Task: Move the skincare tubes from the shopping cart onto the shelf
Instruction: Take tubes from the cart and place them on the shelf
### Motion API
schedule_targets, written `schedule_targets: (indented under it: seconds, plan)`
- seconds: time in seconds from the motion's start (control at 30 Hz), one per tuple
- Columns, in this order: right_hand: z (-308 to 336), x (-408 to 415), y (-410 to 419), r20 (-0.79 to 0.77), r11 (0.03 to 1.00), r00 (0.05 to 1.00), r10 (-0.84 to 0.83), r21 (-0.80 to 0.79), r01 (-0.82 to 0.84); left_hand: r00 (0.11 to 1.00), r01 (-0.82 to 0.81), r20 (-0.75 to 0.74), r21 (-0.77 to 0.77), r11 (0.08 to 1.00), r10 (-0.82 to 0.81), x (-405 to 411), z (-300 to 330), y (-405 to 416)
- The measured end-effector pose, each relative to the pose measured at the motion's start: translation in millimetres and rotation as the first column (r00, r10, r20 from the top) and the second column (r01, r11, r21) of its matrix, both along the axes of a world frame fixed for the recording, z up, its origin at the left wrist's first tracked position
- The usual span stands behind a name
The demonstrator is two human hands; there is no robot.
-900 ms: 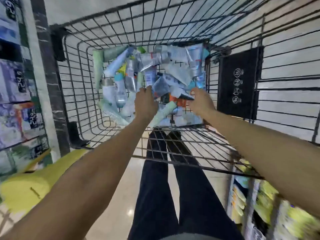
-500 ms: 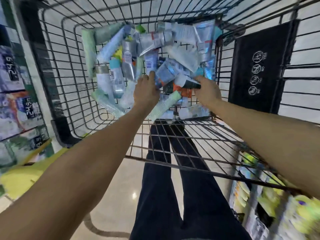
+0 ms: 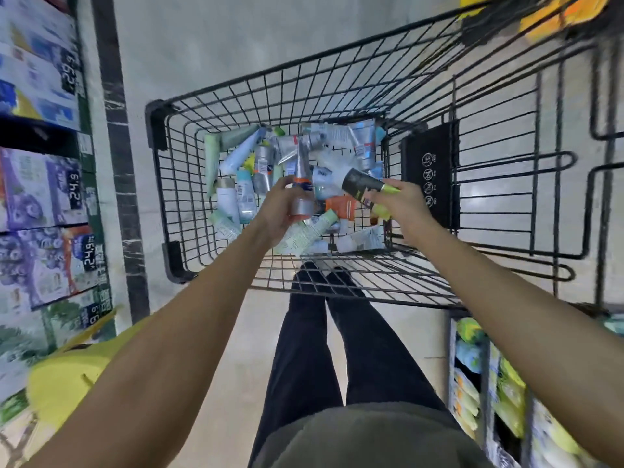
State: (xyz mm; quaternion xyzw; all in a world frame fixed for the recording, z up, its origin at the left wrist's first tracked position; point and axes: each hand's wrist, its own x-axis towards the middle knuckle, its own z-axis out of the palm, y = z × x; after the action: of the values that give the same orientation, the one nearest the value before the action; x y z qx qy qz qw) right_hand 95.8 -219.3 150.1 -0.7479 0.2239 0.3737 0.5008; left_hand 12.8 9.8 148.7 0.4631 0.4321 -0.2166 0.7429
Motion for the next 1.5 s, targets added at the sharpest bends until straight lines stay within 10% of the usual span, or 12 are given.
schedule_targets:
  seconds: [0.27, 0.73, 0.97, 1.2, 1.5]
  plan:
    - [143.5, -18.1, -22.0, 0.102, 0.929, 0.972, -0.213, 0.328, 0.169, 0.956, -0.171, 0.186, -0.277, 0.946, 0.227, -22.4, 144.7, -13.5]
    - [288.0, -110.7, -61.3, -0.001, 0.411, 0.688, -0.726, 0.801, 0.435, 0.845, 0.211, 0.518, -0.096, 0.973, -0.133, -37.6, 277.4, -54.7]
    - [313.2, -205.5, -74.8, 0.117, 0.348, 0.446, -0.887, 0.805, 0.481, 0.652, 0.500, 0.510, 0.268, 0.823, -0.562, -64.9, 297.4, -74.1]
    - [315.4, -314.2, -95.5, 0.183, 0.250, 0.170, -0.968, 0.729, 0.638, 0.691, 0.597, 0.525, -0.029, 0.801, -0.496, -117.0, 308.4, -123.4]
    - [326.6, -475.9, -147.3, 0.142, -0.119, -0.321, -0.936, 0.733, 0.670, 0.373, 0.897, 0.619, -0.050, 0.439, -0.691, -231.1, 318.8, -237.6]
